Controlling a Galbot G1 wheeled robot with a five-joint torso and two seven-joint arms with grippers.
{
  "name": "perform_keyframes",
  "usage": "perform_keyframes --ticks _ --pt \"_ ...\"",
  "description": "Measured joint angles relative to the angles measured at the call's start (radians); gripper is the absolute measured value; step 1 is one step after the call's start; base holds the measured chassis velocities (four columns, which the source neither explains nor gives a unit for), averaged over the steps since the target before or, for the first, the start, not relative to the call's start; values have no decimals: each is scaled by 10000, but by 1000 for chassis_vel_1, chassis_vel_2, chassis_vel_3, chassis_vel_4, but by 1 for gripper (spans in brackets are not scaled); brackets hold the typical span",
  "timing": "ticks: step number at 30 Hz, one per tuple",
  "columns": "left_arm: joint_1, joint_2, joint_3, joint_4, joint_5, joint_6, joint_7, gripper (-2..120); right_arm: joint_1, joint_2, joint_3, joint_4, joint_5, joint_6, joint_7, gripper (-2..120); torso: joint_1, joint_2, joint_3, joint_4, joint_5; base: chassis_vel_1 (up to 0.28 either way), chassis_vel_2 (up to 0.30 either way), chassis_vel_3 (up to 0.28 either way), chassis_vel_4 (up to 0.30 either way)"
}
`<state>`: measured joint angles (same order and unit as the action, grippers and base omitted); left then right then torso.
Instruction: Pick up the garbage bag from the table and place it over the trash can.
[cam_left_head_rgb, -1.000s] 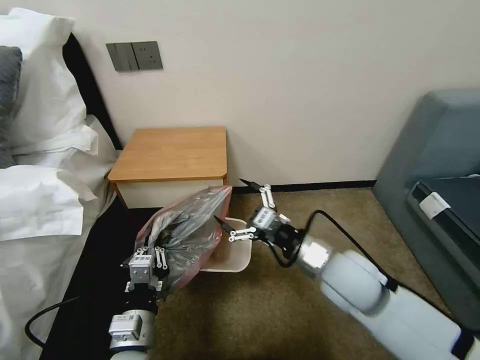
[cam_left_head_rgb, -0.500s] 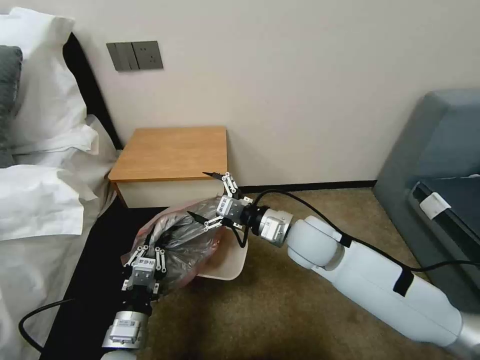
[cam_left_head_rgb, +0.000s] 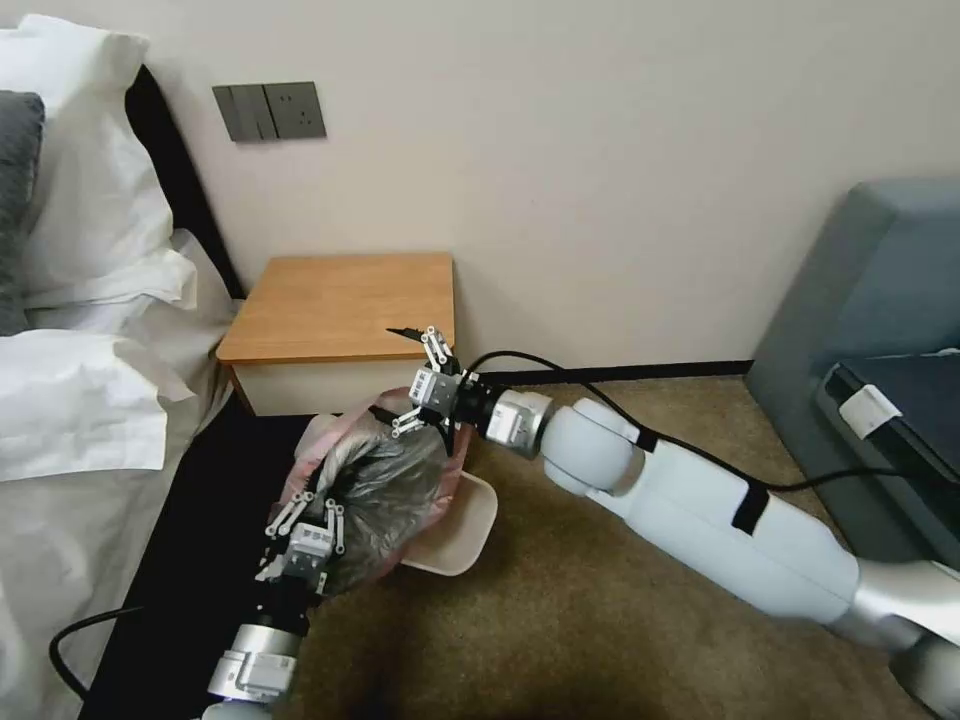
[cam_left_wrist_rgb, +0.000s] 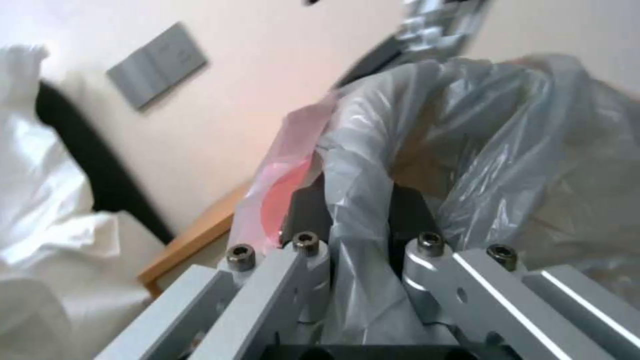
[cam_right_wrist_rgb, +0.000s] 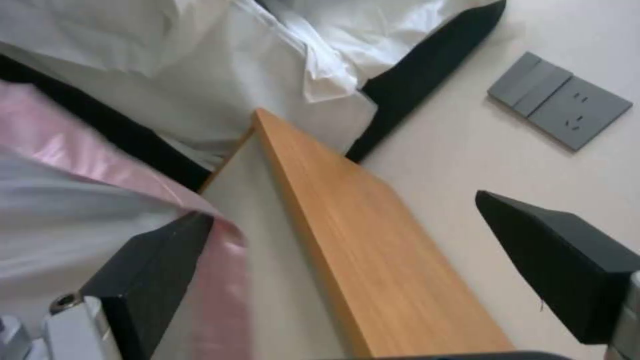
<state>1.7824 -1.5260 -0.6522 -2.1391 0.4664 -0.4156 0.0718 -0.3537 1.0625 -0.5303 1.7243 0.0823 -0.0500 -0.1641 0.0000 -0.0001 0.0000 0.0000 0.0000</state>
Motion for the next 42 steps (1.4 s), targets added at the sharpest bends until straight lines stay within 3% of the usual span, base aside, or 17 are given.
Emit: perform_keyframes --ticks 10,13,18,21,22,26,32,36,42 --pt "127 -73 209 68 491 -331 -157 9 791 495 -610 -973 39 -8 174 100 1 0 1 2 1 0 0 0 0" --pt "61 -75 196 153 118 -122 -348 9 563 428 -192 -613 60 -19 283 100 0 0 0 2 0 0 0 0 0" --pt "-56 -139 333 206 -1023 843 -918 9 -438 -87 838 1011 703 -424 849 100 0 0 0 0 0 0 0 0 0" --pt "-100 -164 682 -8 -2223 1885 -1376 9 -1521 -378 1563 2419 2147 -1185 1581 100 0 0 -1 -1 1 0 0 0 0" --pt "-100 -164 682 -8 -2223 1885 -1376 9 -1521 -378 1563 2419 2147 -1185 1581 100 0 0 -1 -1 1 0 0 0 0" --pt "-117 -161 1021 -537 -4012 3100 -1804 9 -3298 -730 2351 4297 5148 -2473 3241 100 0 1 -2 -2 2 0 0 0 0" --pt "-289 -235 928 -629 -4576 3332 -1996 9 -5472 -964 2675 5696 7211 -3215 4908 100 0 0 -3 -3 3 0 0 0 0" --pt "-351 -317 898 -630 -4760 3332 -2027 9 -6808 -651 3092 6286 8990 -3740 6080 100 0 1 -2 0 0 0 0 0 0" --pt "-341 -336 898 -669 -4763 3217 -2027 9 -7900 263 3157 6194 9141 -3839 6279 100 0 1 -2 0 -1 0 0 0 0"
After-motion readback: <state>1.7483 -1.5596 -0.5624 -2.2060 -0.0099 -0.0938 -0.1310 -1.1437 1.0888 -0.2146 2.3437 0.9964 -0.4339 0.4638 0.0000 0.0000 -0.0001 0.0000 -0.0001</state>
